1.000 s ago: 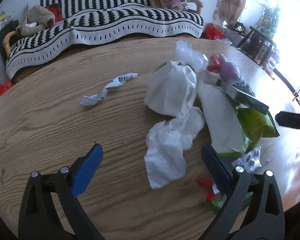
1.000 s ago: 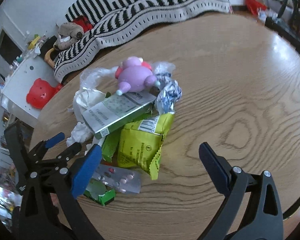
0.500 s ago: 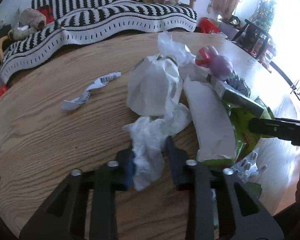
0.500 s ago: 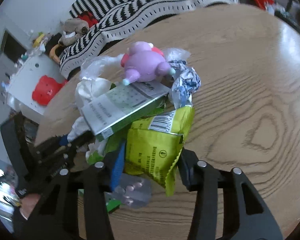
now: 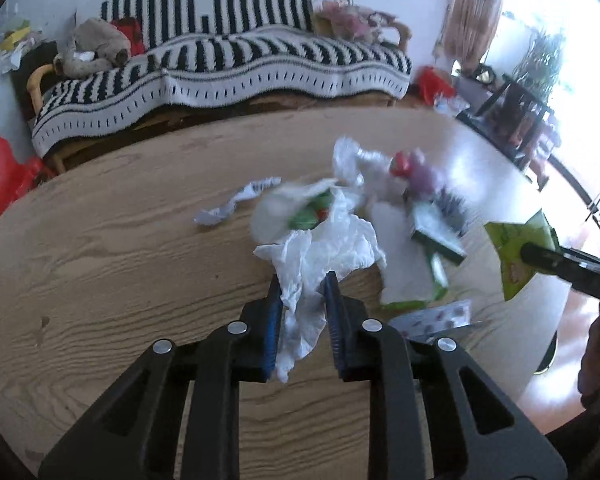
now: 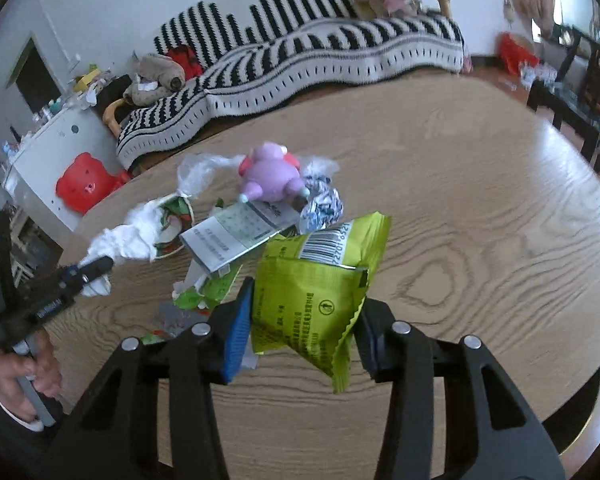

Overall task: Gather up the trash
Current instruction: 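Carry tissue and snack bag over the black bin and release both, then move both tools back over the remaining trash on the table, then grasp the green toy car packaging with the left tool while the right tool grasps the green box, then carry both items over the black bin and open both tools to drop them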

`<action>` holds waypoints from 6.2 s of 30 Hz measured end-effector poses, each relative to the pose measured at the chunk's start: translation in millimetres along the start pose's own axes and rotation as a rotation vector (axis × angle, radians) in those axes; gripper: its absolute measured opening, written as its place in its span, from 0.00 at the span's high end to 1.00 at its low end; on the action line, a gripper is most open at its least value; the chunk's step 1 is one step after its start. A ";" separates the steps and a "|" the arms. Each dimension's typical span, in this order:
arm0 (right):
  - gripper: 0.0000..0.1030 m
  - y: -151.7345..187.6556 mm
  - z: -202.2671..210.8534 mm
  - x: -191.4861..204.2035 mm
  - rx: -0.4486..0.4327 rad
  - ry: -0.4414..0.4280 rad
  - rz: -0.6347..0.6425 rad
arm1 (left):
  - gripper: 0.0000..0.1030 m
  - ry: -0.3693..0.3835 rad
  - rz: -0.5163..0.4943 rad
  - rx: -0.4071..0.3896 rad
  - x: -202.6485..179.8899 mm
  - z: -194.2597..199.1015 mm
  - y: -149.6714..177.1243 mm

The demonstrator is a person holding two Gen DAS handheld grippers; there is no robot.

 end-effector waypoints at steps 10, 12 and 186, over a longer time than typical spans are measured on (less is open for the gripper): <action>0.56 19.1 20.5 -25.1 -0.014 0.040 -0.012 | 0.80 0.034 -0.037 -0.017 -39.8 4.9 -7.3; 0.56 21.1 26.2 -34.9 -0.019 0.054 -0.025 | 0.80 0.046 -0.060 -0.022 -54.5 5.3 -10.1; 0.88 6.1 70.0 -107.9 -0.079 -0.091 -0.242 | 0.24 0.141 -0.207 -0.011 -196.0 -16.2 19.7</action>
Point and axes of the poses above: each gripper's, at about its wrist camera, not at the fingertips, and z roughly against the way its jaws point, x to its left, y to its underside, the point moved 6 cm from there along -z, roughly the way its jaws point, and after that the axes turned 11 degrees about x, right-handed, at the moved point
